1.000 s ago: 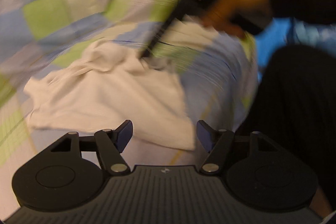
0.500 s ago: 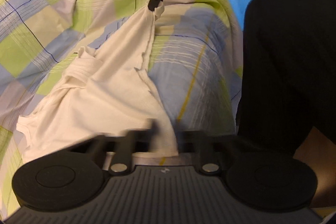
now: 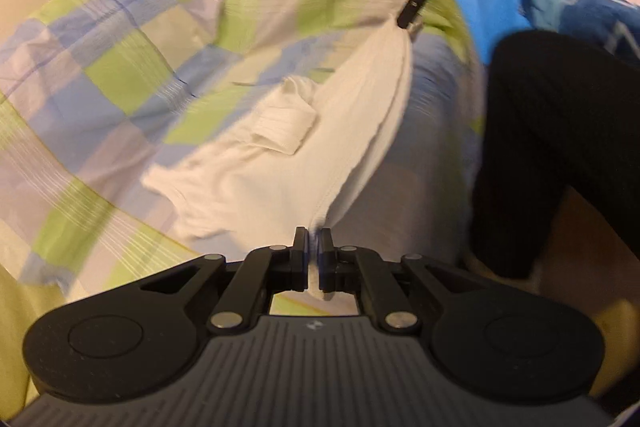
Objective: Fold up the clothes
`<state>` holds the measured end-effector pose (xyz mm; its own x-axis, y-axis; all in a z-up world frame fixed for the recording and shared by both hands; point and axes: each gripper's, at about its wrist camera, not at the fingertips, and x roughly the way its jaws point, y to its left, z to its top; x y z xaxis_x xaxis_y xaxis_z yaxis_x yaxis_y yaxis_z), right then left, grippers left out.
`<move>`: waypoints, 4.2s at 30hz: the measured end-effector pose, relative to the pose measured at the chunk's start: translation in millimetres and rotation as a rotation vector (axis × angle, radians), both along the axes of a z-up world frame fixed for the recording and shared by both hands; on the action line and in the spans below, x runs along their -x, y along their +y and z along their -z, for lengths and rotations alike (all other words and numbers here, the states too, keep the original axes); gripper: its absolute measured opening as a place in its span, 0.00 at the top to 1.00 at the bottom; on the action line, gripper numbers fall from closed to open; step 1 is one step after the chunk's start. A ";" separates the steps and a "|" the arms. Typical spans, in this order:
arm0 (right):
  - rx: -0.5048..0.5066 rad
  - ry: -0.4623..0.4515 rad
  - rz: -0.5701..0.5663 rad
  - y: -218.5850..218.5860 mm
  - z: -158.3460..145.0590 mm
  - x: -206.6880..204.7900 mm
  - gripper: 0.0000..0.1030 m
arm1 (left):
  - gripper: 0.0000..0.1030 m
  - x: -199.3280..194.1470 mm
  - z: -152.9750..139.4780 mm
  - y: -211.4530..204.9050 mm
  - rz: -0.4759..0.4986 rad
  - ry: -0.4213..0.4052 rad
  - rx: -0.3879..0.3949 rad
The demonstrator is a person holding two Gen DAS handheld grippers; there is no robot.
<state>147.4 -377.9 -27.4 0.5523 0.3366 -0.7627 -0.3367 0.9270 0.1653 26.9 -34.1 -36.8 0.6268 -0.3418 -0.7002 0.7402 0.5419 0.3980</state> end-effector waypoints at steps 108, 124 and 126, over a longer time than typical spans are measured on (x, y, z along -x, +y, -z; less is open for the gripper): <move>-0.238 0.075 -0.455 296.7 87.6 -310.9 0.66 | 0.96 -245.3 44.8 111.4 -0.534 0.209 0.585; -0.395 -0.064 -0.262 218.2 69.3 -314.9 0.69 | 0.79 -255.6 48.3 130.6 -0.632 0.231 0.619; -0.364 -0.123 -0.183 183.3 53.1 -305.6 0.66 | 0.79 -256.0 44.0 130.6 -0.646 0.195 0.631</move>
<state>453.0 -194.6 -80.5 0.5375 0.6728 -0.5083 -0.5281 0.7385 0.4191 282.9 96.5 -80.8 0.7188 -0.3213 -0.6165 0.2420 0.9470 -0.2114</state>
